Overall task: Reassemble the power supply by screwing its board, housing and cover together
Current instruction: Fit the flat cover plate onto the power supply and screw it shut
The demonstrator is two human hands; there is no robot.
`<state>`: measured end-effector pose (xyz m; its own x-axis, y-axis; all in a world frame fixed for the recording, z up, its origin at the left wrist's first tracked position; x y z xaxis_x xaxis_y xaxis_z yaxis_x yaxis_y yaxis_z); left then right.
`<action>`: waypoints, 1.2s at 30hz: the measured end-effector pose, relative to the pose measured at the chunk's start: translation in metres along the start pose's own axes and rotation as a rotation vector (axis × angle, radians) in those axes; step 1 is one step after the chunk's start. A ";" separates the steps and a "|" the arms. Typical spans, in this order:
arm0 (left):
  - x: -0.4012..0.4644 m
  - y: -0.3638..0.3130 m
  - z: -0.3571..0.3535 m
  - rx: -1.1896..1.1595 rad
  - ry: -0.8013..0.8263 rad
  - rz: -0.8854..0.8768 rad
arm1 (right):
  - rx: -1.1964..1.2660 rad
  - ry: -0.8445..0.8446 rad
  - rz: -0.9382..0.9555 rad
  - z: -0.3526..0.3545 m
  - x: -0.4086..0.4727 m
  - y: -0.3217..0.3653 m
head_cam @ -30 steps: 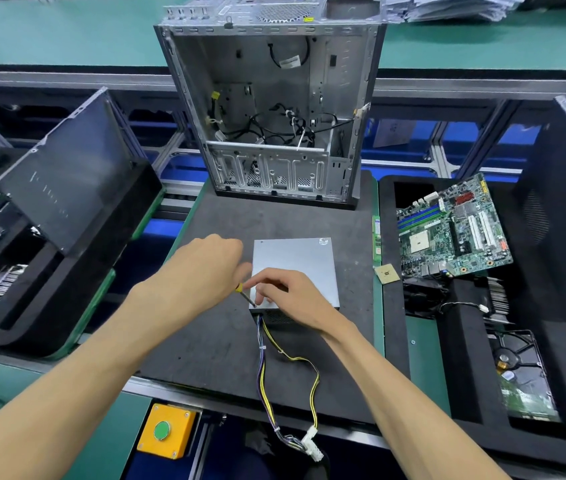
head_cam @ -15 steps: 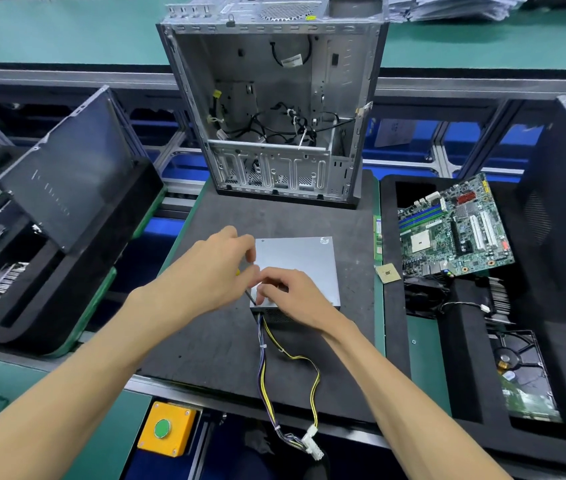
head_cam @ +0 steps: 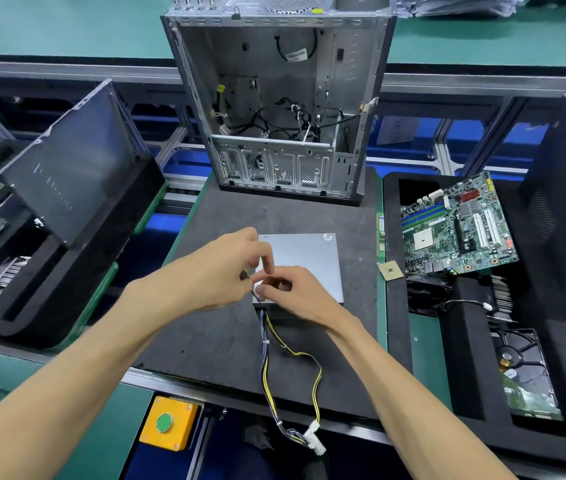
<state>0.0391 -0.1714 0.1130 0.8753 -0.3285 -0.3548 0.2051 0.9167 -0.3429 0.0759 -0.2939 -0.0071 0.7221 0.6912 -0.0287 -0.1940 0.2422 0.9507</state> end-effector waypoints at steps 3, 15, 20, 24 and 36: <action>0.003 0.000 -0.001 0.031 -0.059 0.028 | -0.102 0.030 0.026 -0.001 0.000 0.000; 0.006 0.001 0.009 0.123 -0.050 0.091 | 0.025 0.020 -0.057 -0.002 -0.001 0.002; 0.004 -0.001 0.007 0.184 -0.049 0.054 | 0.109 0.041 -0.067 0.001 -0.002 0.006; 0.001 0.006 0.009 0.194 -0.081 0.199 | 0.061 0.037 -0.037 -0.001 -0.002 0.007; -0.003 0.004 0.007 0.331 0.005 0.146 | 0.073 0.036 -0.056 -0.001 0.003 0.000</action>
<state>0.0407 -0.1657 0.1188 0.9039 -0.1887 -0.3838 0.2091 0.9778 0.0117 0.0778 -0.2912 -0.0079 0.7056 0.7025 -0.0929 -0.1038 0.2321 0.9672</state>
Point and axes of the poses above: each hand's wrist, its own x-axis towards the middle knuckle, its own z-axis out of the back of the hand, y = z × x, the point moved 4 cm from there along x, towards the middle knuckle, and after that the axes turned 8 degrees about y, right-handed, at the moved point
